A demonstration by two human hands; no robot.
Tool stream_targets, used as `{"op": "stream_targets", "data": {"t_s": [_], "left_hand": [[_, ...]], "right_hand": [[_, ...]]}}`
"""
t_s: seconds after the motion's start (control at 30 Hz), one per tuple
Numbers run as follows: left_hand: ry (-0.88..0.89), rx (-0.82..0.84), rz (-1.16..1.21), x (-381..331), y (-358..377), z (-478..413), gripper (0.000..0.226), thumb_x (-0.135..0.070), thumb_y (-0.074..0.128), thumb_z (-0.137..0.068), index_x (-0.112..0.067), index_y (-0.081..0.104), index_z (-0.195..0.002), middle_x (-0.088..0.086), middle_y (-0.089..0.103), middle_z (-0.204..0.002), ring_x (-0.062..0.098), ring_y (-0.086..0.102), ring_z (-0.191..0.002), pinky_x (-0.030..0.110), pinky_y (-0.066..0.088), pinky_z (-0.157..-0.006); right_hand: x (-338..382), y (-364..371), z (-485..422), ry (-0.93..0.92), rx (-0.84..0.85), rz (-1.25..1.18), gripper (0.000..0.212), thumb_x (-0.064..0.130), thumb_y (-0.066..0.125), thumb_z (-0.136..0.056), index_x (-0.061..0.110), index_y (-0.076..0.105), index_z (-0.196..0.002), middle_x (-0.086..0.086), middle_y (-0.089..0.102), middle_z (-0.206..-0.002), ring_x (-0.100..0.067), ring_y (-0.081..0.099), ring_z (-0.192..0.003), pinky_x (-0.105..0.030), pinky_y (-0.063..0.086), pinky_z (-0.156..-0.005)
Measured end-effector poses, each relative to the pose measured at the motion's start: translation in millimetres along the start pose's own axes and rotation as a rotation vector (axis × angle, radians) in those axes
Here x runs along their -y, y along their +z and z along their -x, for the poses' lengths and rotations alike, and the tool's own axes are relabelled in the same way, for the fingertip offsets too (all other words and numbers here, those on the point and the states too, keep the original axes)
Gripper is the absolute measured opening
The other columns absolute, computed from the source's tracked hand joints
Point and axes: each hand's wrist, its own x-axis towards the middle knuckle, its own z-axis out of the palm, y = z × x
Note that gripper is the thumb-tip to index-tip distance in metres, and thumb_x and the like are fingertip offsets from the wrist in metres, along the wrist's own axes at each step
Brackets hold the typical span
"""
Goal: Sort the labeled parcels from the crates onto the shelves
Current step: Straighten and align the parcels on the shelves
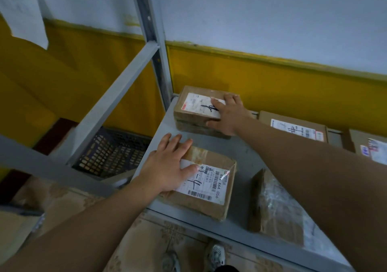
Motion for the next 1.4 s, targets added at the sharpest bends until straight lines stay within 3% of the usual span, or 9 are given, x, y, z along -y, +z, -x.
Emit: {"op": "stream_targets", "data": {"t_s": [0.33,0.5,0.63,0.77,1.0,1.13,1.23,1.4], "left_hand": [[0.017,-0.023,0.026,0,2,1,0.08,-0.072,0.032,-0.088,-0.036,0.003,-0.153,-0.006,-0.003,-0.162,0.02,-0.012,-0.148,0.052,0.026,-0.113],[0.004,-0.024,0.047,-2,2,1,0.079,-0.072,0.034,-0.088,-0.037,0.003,-0.153,-0.005,-0.002,-0.162,0.021,-0.011,-0.148,0.054,0.025,-0.112],[-0.002,0.003,0.042,-1,1,-2,0.079,-0.073,0.032,-0.088,-0.038,0.002,-0.153,-0.004,-0.004,-0.162,0.022,-0.013,-0.148,0.055,0.019,-0.114],[-0.021,0.06,-0.004,-4,-7,-4,0.081,-0.076,0.029,-0.087,-0.038,0.001,-0.153,-0.004,-0.005,-0.163,0.023,-0.014,-0.148,0.061,0.003,-0.114],[0.096,0.046,-0.118,-10,-16,-1,0.085,-0.079,0.031,-0.084,-0.039,-0.001,-0.152,-0.002,-0.007,-0.163,0.027,-0.012,-0.148,0.065,-0.002,-0.113],[0.246,-0.013,-0.165,-18,0,20,0.086,-0.082,0.03,-0.082,-0.042,-0.002,-0.151,-0.003,-0.012,-0.162,0.028,-0.013,-0.148,0.066,0.0,-0.112],[0.241,-0.033,-0.194,-17,8,24,0.088,-0.085,0.025,-0.08,-0.044,-0.007,-0.15,-0.002,-0.016,-0.162,0.028,-0.015,-0.148,0.066,0.0,-0.112],[0.226,-0.029,-0.207,-10,8,18,0.089,-0.088,0.021,-0.076,-0.047,-0.007,-0.149,-0.005,-0.016,-0.162,0.025,-0.013,-0.148,0.065,0.002,-0.113]], "right_hand": [[5,9,22,0.042,0.002,-0.018,0.088,0.072,0.043,-0.09,0.035,0.0,-0.158,-0.007,-0.006,-0.166,-0.037,-0.013,-0.15,-0.059,0.023,-0.117],[7,11,20,0.072,-0.005,-0.022,0.087,0.071,0.041,-0.091,0.035,-0.004,-0.157,-0.007,-0.013,-0.165,-0.036,-0.016,-0.15,-0.056,0.016,-0.119],[8,6,24,0.069,-0.01,-0.017,0.09,0.071,0.044,-0.09,0.033,-0.002,-0.158,-0.01,-0.01,-0.166,-0.035,-0.01,-0.151,-0.054,0.01,-0.121],[3,2,55,0.107,-0.046,-0.055,0.091,0.068,0.046,-0.091,0.028,-0.001,-0.158,-0.01,-0.004,-0.166,-0.032,-0.001,-0.152,-0.05,0.01,-0.121],[-22,15,137,0.326,-0.035,-0.113,0.084,0.067,0.042,-0.093,0.023,0.012,-0.158,-0.011,0.017,-0.164,-0.031,0.019,-0.149,-0.048,0.023,-0.119],[-34,39,189,0.469,-0.069,-0.173,0.079,0.067,0.036,-0.094,0.023,0.018,-0.157,-0.011,0.022,-0.162,-0.03,0.02,-0.148,-0.05,0.018,-0.12],[-32,56,214,0.535,-0.112,-0.224,0.074,0.068,0.026,-0.096,0.024,0.024,-0.155,-0.01,0.022,-0.162,-0.029,0.014,-0.15,-0.05,0.01,-0.121],[-25,67,220,0.539,-0.122,-0.23,0.074,0.067,0.018,-0.097,0.025,0.019,-0.157,-0.009,0.013,-0.165,-0.026,0.003,-0.152,-0.048,0.0,-0.121]]}}
